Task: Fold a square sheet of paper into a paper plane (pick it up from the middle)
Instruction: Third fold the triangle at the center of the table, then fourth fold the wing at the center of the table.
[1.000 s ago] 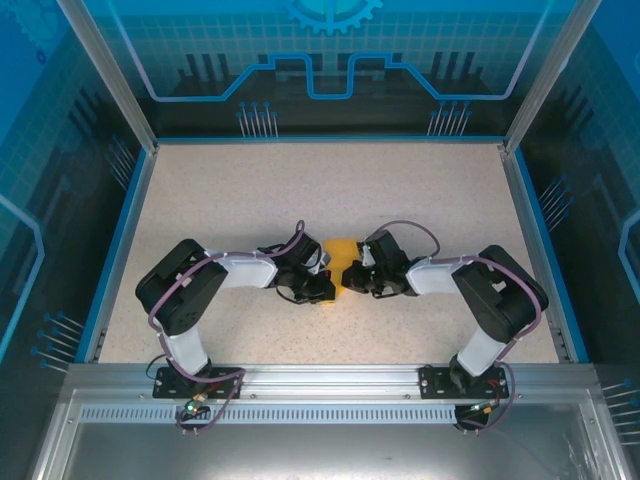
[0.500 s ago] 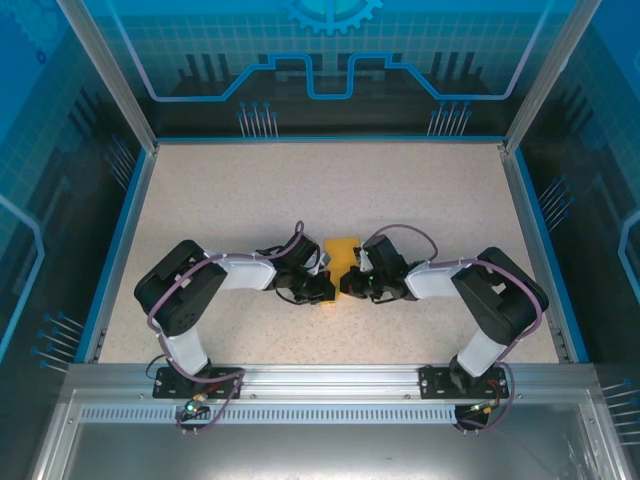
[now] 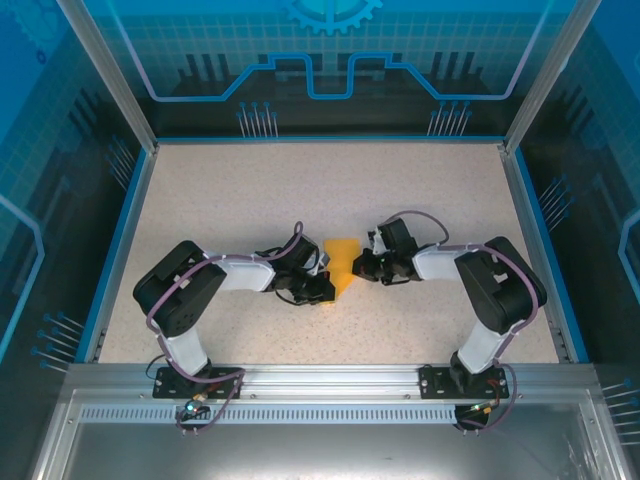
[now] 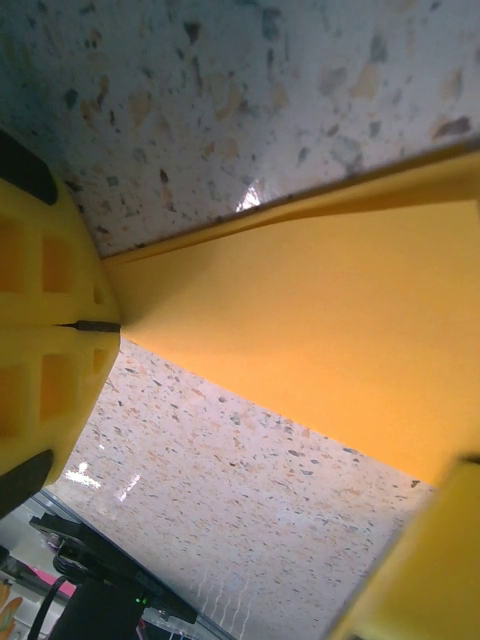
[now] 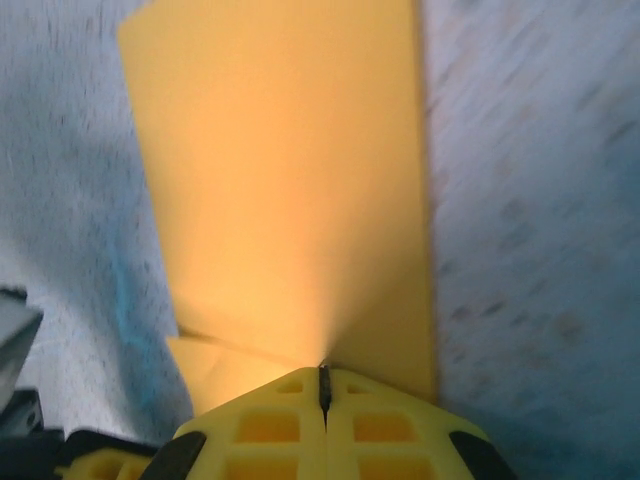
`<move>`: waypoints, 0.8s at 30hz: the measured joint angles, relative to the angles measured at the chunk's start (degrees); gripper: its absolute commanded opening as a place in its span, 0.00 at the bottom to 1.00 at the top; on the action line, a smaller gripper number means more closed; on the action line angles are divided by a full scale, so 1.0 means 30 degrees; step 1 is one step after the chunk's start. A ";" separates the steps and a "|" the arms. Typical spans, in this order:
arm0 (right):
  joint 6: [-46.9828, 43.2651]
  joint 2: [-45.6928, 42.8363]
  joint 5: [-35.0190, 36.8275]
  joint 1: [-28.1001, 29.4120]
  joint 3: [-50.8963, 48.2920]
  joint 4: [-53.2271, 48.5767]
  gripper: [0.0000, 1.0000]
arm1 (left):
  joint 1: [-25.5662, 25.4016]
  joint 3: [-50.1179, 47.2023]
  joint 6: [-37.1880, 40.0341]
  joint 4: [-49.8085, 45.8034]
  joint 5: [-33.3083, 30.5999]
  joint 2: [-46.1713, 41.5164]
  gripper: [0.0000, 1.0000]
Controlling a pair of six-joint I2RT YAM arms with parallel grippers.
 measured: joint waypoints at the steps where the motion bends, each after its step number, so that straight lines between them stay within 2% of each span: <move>1: -0.0051 0.0000 0.0291 -0.0299 0.0146 -0.0124 0.00 | 0.0000 0.0000 0.0007 -0.0007 0.0000 -0.0015 0.00; 5: -0.0306 -0.0350 0.1479 -0.1246 0.0444 -0.0772 0.00 | -0.0007 0.0219 0.0051 -0.0430 -0.0044 -0.0051 0.00; 8: -0.0313 -0.1566 0.1617 -0.1341 0.0335 -0.1384 0.06 | -0.0029 0.0838 0.0240 -0.1610 -0.0313 -0.0066 0.11; 10: -0.0284 -0.2710 0.1545 -0.1341 -0.0022 -0.1406 0.17 | -0.0051 0.1348 0.0386 -0.2506 -0.0619 -0.0095 0.18; 13: -0.0095 -0.4095 0.1107 -0.1341 -0.1027 -0.1188 0.33 | -0.0051 0.2164 0.0452 -0.3220 -0.1020 -0.0328 0.21; 16: 0.0291 -0.4350 0.0372 -0.1341 -0.1982 -0.1005 0.41 | -0.0051 0.3118 0.0459 -0.3606 -0.1894 -0.0641 0.20; 24: 0.0823 -0.3861 -0.1574 -0.1239 -0.2601 -0.0328 0.42 | -0.0051 0.4073 0.0401 -0.4218 -0.4714 -0.0073 0.10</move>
